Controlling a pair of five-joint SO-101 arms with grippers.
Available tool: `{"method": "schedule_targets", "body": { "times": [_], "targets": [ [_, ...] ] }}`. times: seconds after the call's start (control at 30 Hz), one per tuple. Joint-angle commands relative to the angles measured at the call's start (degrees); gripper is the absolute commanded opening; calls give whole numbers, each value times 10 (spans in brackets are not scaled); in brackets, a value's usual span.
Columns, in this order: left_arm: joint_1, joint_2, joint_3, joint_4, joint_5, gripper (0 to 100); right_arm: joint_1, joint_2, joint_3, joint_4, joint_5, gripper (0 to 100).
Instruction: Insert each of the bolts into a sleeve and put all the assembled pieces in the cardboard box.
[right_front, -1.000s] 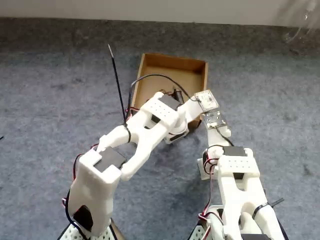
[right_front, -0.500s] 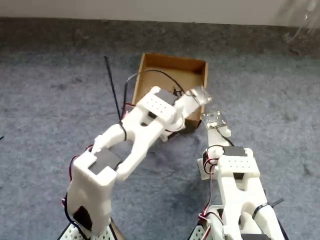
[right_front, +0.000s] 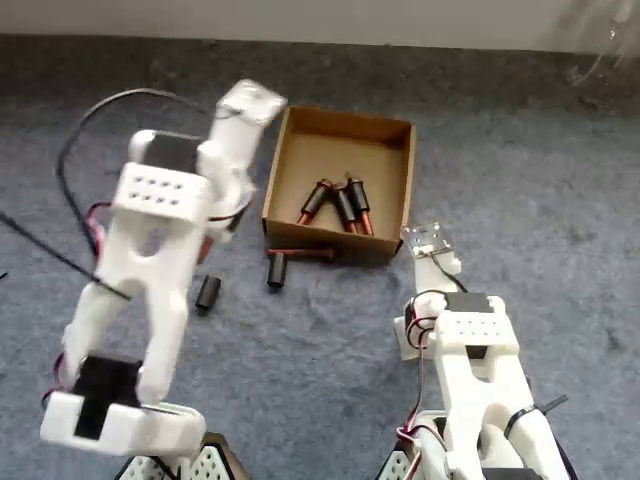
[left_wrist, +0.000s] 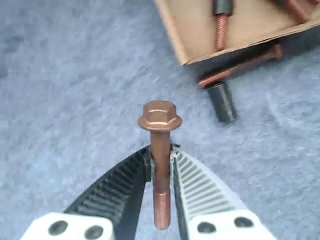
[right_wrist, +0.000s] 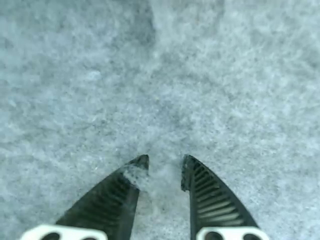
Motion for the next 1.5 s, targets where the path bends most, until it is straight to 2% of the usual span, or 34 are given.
{"method": "schedule_targets", "body": {
  "times": [0.0, 0.1, 0.23, 0.33, 0.4, 0.47, 0.57, 0.73, 0.97, 1.17, 1.47],
  "targets": [
    [-70, -82, 135, -28, -55, 14, -61, -14, -5, -2, 4, 103],
    [-138, -143, 289, -115, -81, 18, -111, -8, -34, 0, -4, 104],
    [-217, -216, 462, -229, -103, 18, -171, 25, -147, 59, -77, 106],
    [-234, -255, 554, -283, -115, 18, -234, 101, -273, 119, -106, 121],
    [-234, -272, 604, -322, -115, 18, -275, 167, -354, 142, -137, 166],
    [-234, -279, 643, -367, -115, 18, -310, 234, -427, 149, -163, 206],
    [-236, -279, 679, -420, -118, 18, -346, 329, -527, 142, -207, 214],
    [-234, -282, 686, -426, -135, 18, -363, 460, -680, 124, -296, 214],
    [-233, -283, 687, -426, -136, 18, -359, 579, -799, 128, -325, 214],
    [-233, -283, 687, -428, -136, 18, -363, 604, -785, 140, -326, 210],
    [-233, -283, 687, -428, -136, 18, -364, 605, -715, 144, -326, 108]
  ]
}}
